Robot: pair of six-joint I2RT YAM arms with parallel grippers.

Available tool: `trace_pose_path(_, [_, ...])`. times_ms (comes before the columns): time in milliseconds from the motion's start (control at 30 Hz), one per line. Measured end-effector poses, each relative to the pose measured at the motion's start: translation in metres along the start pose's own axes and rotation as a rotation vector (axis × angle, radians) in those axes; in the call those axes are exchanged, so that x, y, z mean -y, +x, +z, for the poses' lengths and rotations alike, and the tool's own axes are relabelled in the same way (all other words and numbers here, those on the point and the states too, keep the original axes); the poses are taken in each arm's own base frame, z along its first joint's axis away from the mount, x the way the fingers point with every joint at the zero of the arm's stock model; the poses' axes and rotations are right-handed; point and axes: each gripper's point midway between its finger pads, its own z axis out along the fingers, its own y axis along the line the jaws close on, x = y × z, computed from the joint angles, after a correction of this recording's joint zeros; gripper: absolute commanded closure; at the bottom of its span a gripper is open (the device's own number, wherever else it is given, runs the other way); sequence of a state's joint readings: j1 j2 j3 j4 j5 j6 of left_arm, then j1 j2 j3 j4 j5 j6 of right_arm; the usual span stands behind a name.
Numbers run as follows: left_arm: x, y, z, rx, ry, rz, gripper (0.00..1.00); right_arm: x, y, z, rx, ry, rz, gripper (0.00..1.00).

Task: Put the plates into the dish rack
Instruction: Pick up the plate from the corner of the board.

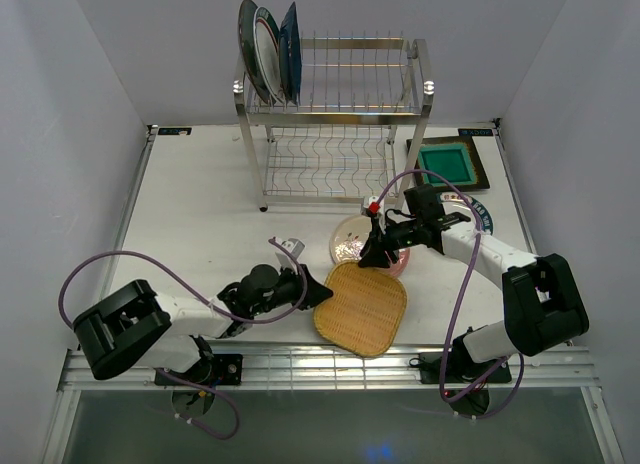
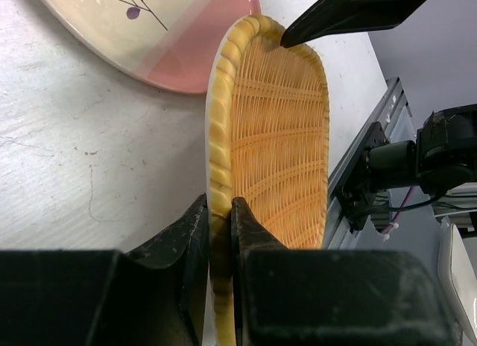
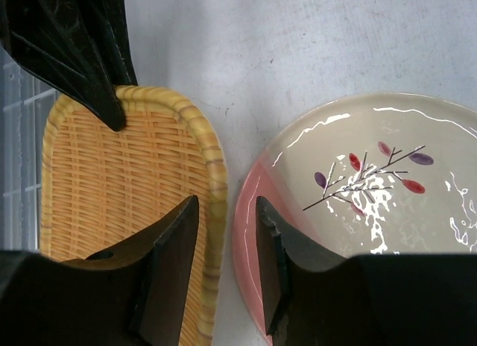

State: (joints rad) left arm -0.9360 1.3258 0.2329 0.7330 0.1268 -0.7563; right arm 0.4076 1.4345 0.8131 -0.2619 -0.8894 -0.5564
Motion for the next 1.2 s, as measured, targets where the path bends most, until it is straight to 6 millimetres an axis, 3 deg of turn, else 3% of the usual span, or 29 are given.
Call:
trace_pose_path(367, [0.003,-0.012,-0.017,0.063,-0.001,0.013,1.00,0.003,-0.001,-0.003,0.009,0.006,0.004,0.42])
trace_pose_path(667, [0.004,-0.027,-0.030,0.136,-0.027,0.014,1.00,0.005,-0.007,-0.014,0.048,0.017,0.003,0.23])
trace_pose_path(800, [0.002,-0.033,-0.036,0.169,-0.038,0.013,1.00,0.003,-0.009,-0.015,0.059,0.009,-0.001,0.10])
trace_pose_path(1200, [-0.003,-0.029,-0.038,0.164,-0.053,0.012,1.00,-0.005,0.012,-0.004,0.028,-0.098,0.076,0.06])
